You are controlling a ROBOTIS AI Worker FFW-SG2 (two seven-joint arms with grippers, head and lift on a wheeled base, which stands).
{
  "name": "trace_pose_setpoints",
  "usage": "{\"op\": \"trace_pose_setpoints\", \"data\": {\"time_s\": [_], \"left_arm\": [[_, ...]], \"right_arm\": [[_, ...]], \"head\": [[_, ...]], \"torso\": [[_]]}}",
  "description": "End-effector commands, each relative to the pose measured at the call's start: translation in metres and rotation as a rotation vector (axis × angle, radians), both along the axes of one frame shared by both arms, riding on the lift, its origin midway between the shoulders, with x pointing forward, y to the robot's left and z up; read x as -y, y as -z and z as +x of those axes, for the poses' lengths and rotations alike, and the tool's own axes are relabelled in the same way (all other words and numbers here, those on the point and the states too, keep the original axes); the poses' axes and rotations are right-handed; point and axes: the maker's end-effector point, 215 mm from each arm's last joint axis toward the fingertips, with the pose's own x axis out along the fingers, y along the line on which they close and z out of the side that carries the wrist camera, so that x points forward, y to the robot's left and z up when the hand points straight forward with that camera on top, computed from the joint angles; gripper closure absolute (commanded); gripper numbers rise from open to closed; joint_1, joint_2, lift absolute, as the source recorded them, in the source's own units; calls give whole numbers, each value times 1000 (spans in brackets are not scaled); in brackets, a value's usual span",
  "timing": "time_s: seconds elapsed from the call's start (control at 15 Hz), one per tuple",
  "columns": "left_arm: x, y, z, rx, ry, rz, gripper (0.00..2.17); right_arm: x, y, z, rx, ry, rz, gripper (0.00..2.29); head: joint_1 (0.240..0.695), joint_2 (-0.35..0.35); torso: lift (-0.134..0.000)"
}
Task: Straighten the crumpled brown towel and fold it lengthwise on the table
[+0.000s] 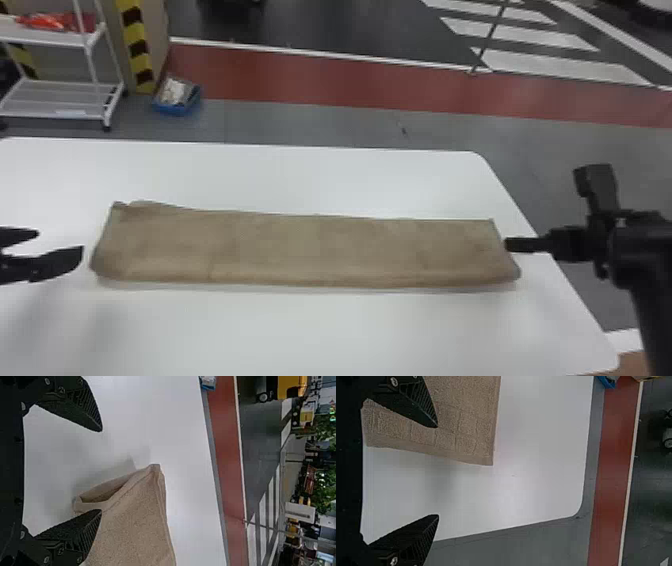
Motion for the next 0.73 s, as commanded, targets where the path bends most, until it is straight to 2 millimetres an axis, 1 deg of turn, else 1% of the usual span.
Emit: {"op": "trace_pose_setpoints", "data": {"time_s": [0.0, 0.67], "left_arm": [[-1, 1, -1, -1, -2, 0, 188], [-3, -3, -2, 6, -3, 6, 188]], "right_arm": [[0, -1, 0, 0, 1, 1, 83], [-1, -2, -1, 2, -2, -2, 83]], "head": [[695, -230], [695, -227]], "torso": [[-120], [-120]]}}
